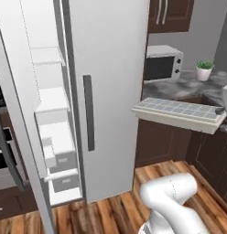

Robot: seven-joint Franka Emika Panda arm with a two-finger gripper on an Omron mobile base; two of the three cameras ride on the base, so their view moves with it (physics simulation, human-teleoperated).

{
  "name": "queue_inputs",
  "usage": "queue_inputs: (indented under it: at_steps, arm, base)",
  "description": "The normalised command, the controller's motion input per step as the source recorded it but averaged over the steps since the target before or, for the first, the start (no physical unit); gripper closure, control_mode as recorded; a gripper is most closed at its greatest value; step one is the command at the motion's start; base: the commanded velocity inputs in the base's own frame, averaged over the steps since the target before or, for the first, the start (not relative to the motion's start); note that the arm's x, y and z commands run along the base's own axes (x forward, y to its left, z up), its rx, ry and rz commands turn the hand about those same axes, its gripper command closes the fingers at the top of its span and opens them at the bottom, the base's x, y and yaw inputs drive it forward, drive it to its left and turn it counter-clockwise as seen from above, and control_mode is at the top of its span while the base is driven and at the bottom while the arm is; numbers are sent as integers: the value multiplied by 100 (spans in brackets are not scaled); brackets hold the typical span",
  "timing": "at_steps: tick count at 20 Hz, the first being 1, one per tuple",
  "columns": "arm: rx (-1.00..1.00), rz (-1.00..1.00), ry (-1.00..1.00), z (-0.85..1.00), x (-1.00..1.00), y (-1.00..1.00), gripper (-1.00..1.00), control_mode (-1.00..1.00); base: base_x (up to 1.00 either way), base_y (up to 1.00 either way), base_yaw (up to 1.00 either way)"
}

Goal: The ice cube tray has been filled with water. Take the tray and place it in the freezer to make ice. Close the freezer door after placing the tray.

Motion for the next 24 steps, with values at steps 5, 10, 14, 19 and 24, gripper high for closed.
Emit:
queue_inputs:
  at_steps: [5, 10, 14, 19, 24]
  arm:
    - [0, 0, 0, 0, 0, 0, 100, 100]
    - [0, 0, 0, 0, 0, 0, 100, 100]
    - [0, 0, 0, 0, 0, 0, 100, 100]
    - [0, 0, 0, 0, 0, 0, 100, 100]
    - [0, 0, 0, 0, 0, 0, 100, 100]
  base:
    - [58, 57, -18]
    - [45, 42, -14]
    - [30, 56, -11]
    - [22, 58, -3]
    - [63, 34, 2]
